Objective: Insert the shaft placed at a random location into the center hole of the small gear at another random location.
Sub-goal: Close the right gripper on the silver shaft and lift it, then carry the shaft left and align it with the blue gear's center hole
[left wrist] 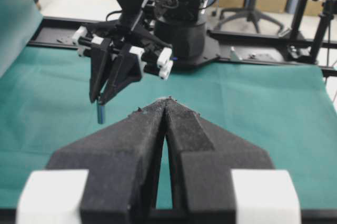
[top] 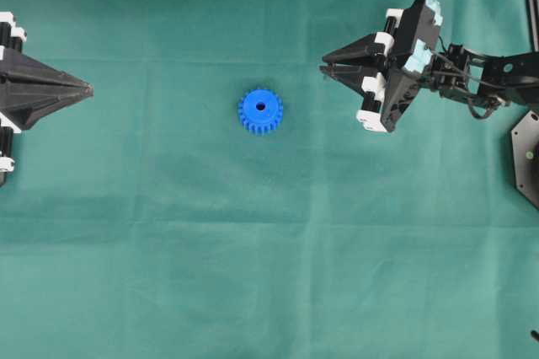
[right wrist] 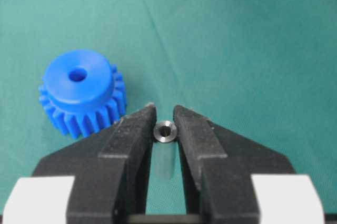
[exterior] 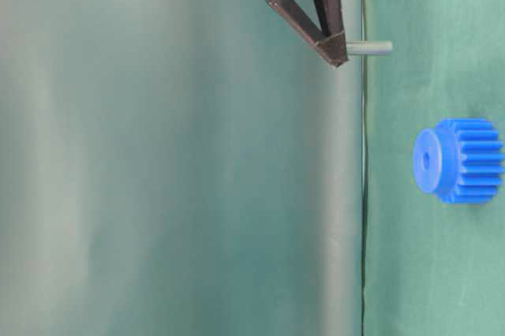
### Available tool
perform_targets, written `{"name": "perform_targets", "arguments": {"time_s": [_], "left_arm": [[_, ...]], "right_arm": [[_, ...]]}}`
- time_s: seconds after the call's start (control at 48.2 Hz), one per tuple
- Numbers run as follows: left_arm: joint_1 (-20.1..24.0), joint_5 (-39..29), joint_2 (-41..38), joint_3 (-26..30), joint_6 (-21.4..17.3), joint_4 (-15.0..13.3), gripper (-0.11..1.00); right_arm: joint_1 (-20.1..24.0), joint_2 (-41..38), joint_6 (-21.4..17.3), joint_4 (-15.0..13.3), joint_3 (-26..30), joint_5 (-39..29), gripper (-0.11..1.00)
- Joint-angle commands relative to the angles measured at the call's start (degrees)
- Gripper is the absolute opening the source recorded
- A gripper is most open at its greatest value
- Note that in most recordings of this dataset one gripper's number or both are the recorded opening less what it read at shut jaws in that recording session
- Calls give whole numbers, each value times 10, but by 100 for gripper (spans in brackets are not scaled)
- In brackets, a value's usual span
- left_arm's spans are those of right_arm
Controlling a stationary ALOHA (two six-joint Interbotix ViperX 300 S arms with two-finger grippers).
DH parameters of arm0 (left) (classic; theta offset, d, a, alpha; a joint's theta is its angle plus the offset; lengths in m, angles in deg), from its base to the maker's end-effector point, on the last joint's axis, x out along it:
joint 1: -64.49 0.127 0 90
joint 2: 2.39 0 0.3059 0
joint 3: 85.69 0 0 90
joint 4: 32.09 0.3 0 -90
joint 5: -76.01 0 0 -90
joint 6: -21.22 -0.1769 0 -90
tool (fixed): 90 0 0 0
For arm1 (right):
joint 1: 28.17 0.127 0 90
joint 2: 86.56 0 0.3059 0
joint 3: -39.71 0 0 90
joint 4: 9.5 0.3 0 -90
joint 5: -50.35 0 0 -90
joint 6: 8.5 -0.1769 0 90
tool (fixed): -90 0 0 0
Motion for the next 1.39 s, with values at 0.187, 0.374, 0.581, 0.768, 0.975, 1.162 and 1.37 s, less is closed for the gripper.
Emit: {"name": "perform_targets", "arguments": {"time_s": [0.187,0.374,0.581,0.768,0.975,1.162,1.37], "left_arm": [[1,3,-3,7,1,-2,-1],[2,3,-3,6,1,-2,-1],[2,3,-2,7,1,-2,-1],[2,3,-2,6,1,-2,-1],[2,3,-3,6,1,-2,-1],[3,3,-2,6,1,-2,-1],[3,4,-2,7,1,-2,-1]], "right_arm": [[18,1,1,-1,33,-4,27],[35,-29,1,-1,74,-4,27],[61,-70,2,-5,136,-8,27],[72,-91,2,-8,171,-15,27],[77,-98,2,-8,180,-21,27],[77,-104,2,-8,178,-22,27],[77,-132,2,-8,178,-22,27]]}}
